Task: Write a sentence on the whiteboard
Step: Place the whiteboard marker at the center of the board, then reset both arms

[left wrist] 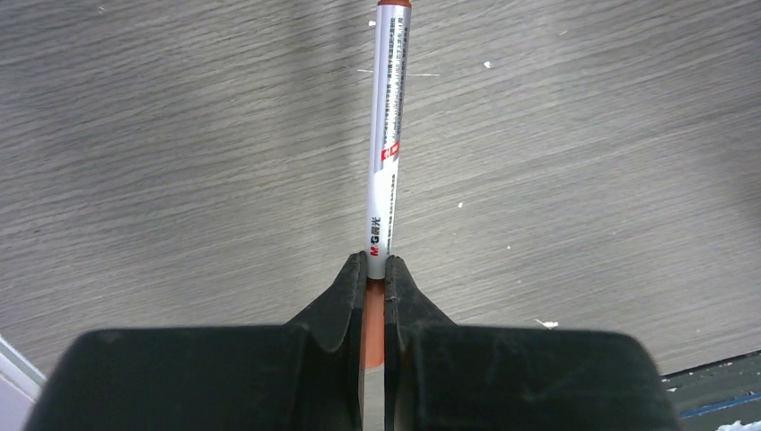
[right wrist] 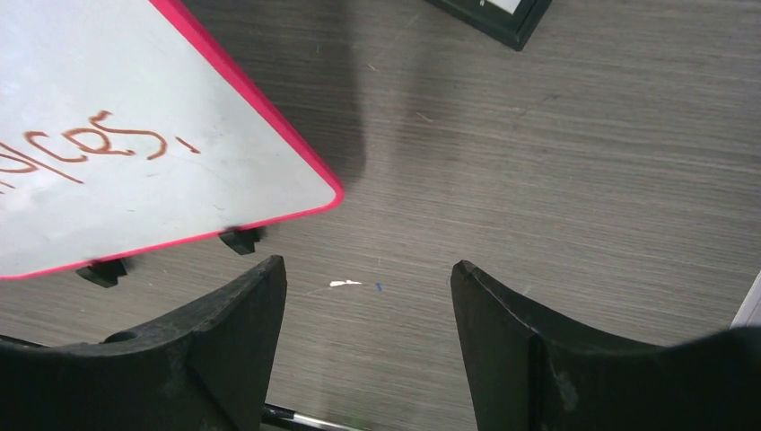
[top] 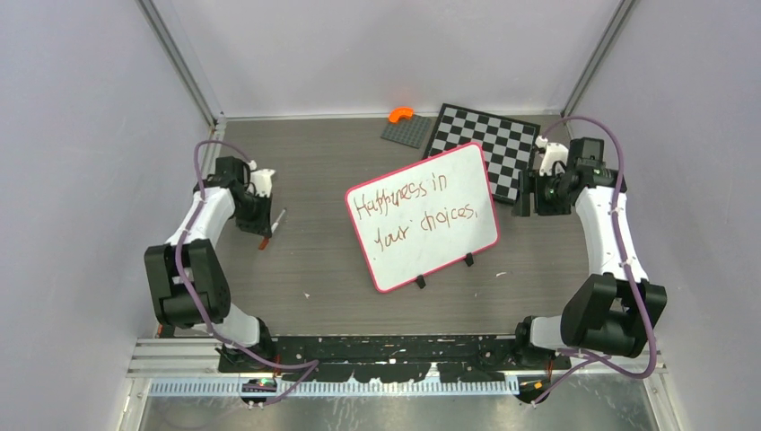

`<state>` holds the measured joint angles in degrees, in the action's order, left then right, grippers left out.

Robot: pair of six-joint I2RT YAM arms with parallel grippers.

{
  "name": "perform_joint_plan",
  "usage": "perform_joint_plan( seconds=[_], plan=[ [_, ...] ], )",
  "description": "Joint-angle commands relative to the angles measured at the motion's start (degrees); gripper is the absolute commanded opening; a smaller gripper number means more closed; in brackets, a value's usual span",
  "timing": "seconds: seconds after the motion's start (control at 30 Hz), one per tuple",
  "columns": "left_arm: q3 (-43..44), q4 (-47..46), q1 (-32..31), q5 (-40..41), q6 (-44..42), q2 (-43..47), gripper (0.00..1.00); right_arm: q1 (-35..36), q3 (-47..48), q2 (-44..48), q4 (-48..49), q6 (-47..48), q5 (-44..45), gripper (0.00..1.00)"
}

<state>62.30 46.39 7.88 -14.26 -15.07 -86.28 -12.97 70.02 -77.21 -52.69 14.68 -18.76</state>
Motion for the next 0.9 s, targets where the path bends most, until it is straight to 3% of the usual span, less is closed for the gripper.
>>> perform_joint_plan(
  seconds=[0.0,0.13,0.3,0.63,0.73,0.87],
  plan=[
    [-1.05,-4.79,-0.13,1.34,-1.62,-3.01,0.06,-0.07,-1.86,1.13,5.02,1.33,2.07,0.71],
    [-2.25,-6.24,-0.21,1.16,-1.68,-5.47,0.11,-0.12,-2.17,0.04,5.72,-1.13,4.44,0.71],
    [-2.63,-6.97,-0.52,1.58,-1.98,-8.35,0.17,-0.12,-3.35,-0.18,4.46,-0.04,0.98,0.71],
    [-3.16,-4.42,-0.56,-0.94,-1.50,-5.66,0.51,-0.35,-0.72,-1.65,1.54,0.41,-2.15,0.72],
    [0.73,-0.50,-0.53,-2.46,-1.52,-3.94,0.72,-1.04,1.76,-1.93,1.29,0.62,-2.22,0.74],
    [10.90,5.77,-0.38,-2.55,-2.03,-4.21,0.79,-3.73,8.01,-5.11,-1.39,1.10,-4.21,0.75]
  ],
)
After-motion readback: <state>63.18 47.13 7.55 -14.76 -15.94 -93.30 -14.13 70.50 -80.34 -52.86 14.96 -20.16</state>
